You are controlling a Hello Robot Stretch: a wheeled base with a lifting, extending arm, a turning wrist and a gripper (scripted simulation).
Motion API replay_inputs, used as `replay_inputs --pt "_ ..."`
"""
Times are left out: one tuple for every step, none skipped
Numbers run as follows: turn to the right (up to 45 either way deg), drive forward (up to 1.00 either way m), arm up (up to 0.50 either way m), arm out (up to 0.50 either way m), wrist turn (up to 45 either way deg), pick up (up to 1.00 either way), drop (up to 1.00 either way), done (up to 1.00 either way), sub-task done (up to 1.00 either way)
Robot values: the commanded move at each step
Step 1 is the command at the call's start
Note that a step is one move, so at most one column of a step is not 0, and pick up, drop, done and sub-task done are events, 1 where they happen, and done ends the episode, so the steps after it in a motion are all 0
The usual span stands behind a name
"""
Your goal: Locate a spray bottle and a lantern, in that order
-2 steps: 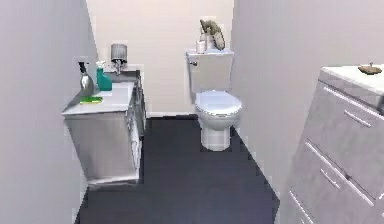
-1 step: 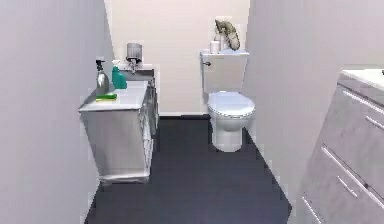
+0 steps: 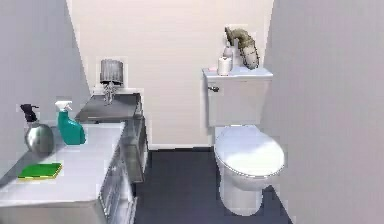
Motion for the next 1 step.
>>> replay_inputs --pt "-33.0 0.0 0.0 0.0 0.0 0.0 0.0 0.0 0.0"
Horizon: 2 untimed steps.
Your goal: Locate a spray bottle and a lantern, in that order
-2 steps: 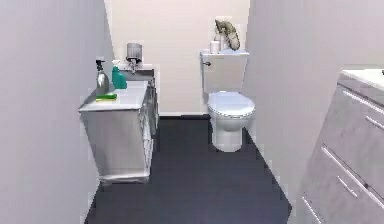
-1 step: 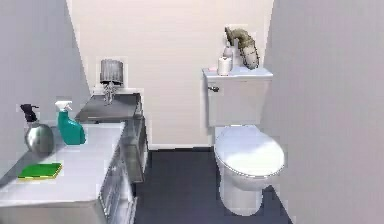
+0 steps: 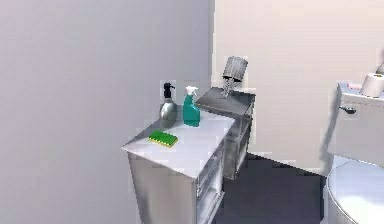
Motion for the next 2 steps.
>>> replay_inputs --pt "0.0 0.0 0.0 0.0 0.0 0.0 0.0 0.0 1.0" --pt "36.0 0.0 0.0 0.0 0.0 0.0 0.0 0.0 0.0"
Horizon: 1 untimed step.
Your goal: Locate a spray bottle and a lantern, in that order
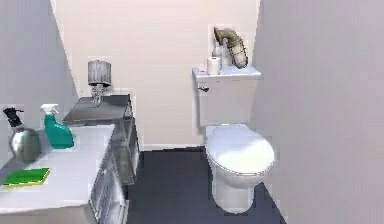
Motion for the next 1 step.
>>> replay_inputs --pt "0.0 0.75 0.0 0.0 0.0 0.0 0.0 0.0 0.0"
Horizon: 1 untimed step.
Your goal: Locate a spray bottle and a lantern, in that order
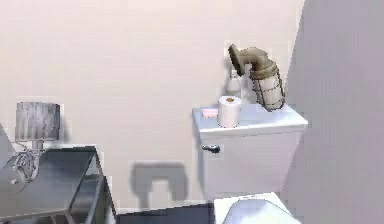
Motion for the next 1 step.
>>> replay_inputs --pt "-45.0 0.0 0.0 0.0 0.0 0.0 0.0 0.0 0.0"
